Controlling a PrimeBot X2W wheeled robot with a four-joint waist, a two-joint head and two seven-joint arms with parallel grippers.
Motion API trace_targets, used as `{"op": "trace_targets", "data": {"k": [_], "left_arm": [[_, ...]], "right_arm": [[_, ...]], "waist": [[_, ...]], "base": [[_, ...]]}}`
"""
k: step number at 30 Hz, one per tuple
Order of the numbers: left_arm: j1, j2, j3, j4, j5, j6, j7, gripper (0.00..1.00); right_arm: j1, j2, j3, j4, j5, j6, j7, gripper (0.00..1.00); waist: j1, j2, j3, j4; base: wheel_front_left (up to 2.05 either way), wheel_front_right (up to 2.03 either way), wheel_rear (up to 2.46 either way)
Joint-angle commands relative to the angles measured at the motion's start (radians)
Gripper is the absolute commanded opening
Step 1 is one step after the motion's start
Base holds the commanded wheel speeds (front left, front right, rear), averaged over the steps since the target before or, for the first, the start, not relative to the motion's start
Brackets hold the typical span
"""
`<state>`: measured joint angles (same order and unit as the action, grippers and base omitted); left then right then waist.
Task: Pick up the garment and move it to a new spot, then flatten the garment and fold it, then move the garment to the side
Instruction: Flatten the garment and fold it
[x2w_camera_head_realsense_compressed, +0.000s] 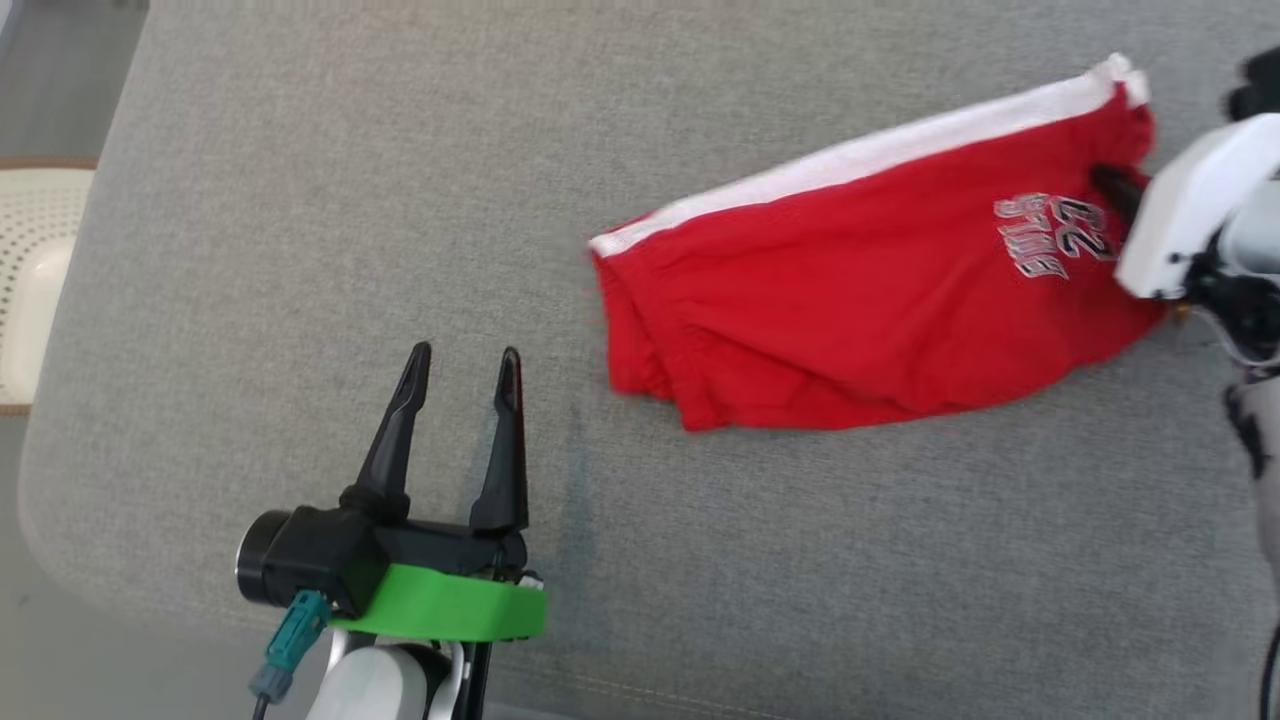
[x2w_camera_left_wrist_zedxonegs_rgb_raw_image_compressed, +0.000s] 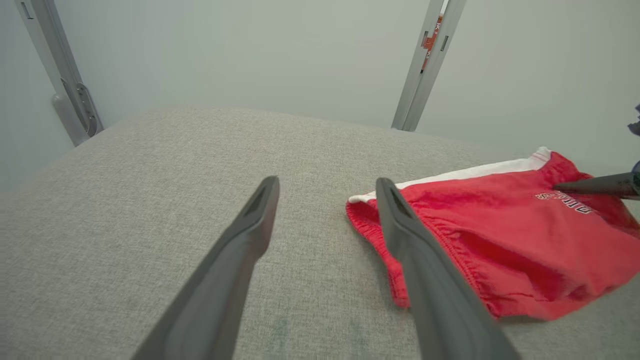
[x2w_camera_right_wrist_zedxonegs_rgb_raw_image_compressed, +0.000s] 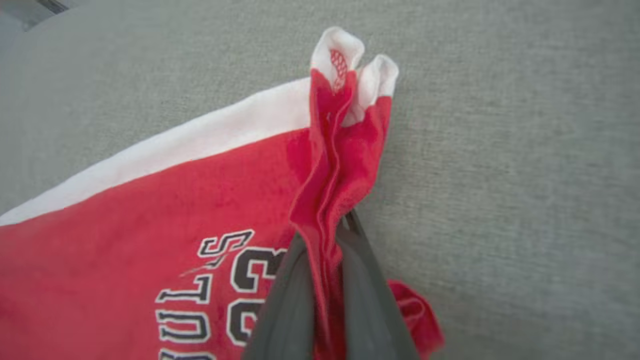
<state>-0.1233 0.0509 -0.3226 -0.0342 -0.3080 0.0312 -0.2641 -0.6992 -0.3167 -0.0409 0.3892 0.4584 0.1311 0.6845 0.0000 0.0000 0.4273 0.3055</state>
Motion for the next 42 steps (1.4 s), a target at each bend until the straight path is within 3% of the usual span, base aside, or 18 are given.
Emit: {"op": "trace_targets", "data": {"k": [1,9,13,21,24,31,40,41,42], "left_arm": [[0.022,0.0,0.012,0.003,0.007,-0.008,0.0,1.0],[0.068,0.0,0.047,0.022,0.04,-0.04,0.0,1.0],[0.076,0.0,0.048,0.028,0.043,-0.043,0.0,1.0],[0.08,0.0,0.018,0.039,0.014,-0.03,0.0,1.0],[0.066,0.0,0.008,0.05,0.011,-0.026,0.0,1.0],[0.05,0.0,-0.017,0.076,-0.009,-0.017,0.0,1.0],[0.069,0.0,-0.017,0.088,-0.017,-0.012,0.0,1.0],[0.068,0.0,-0.017,0.09,-0.016,-0.012,0.0,1.0],[0.067,0.0,-0.016,0.091,-0.017,-0.012,0.0,1.0]], "right_arm": [[0.021,-0.02,-0.047,-0.009,-0.005,-0.001,0.002,0.0],[0.055,-0.08,-0.306,-0.032,-0.088,-0.001,0.027,0.0],[0.037,-0.042,-0.346,-0.067,-0.131,-0.001,0.065,0.0],[0.018,0.186,-0.206,-0.151,-0.183,-0.001,0.137,0.0],[-0.002,0.236,-0.16,-0.127,-0.202,-0.001,0.119,0.0],[-0.046,0.264,-0.133,-0.021,-0.238,-0.001,0.062,0.0],[-0.035,0.265,-0.07,0.053,-0.23,-0.001,0.02,0.0],[-0.034,0.265,-0.055,0.055,-0.22,-0.001,0.011,0.25],[-0.033,0.265,-0.043,0.055,-0.206,-0.001,0.004,0.69]], "waist": [[0.0,0.0,-0.044,-0.045],[0.0,0.0,-0.095,-0.076],[0.0,0.0,-0.108,-0.073],[0.0,0.0,-0.104,-0.051],[0.0,0.0,-0.095,-0.037],[0.0,0.0,-0.099,0.012],[0.0,0.0,-0.113,0.015],[0.0,0.0,-0.115,0.013],[0.0,0.0,-0.116,0.011]], "base": [[0.0,0.0,0.0],[0.0,0.0,0.0],[0.0,0.0,0.0],[0.0,0.0,0.0],[0.0,0.0,0.0],[0.0,0.0,0.0],[0.0,0.0,0.0],[0.0,0.0,0.0],[0.0,0.0,0.0]]}}
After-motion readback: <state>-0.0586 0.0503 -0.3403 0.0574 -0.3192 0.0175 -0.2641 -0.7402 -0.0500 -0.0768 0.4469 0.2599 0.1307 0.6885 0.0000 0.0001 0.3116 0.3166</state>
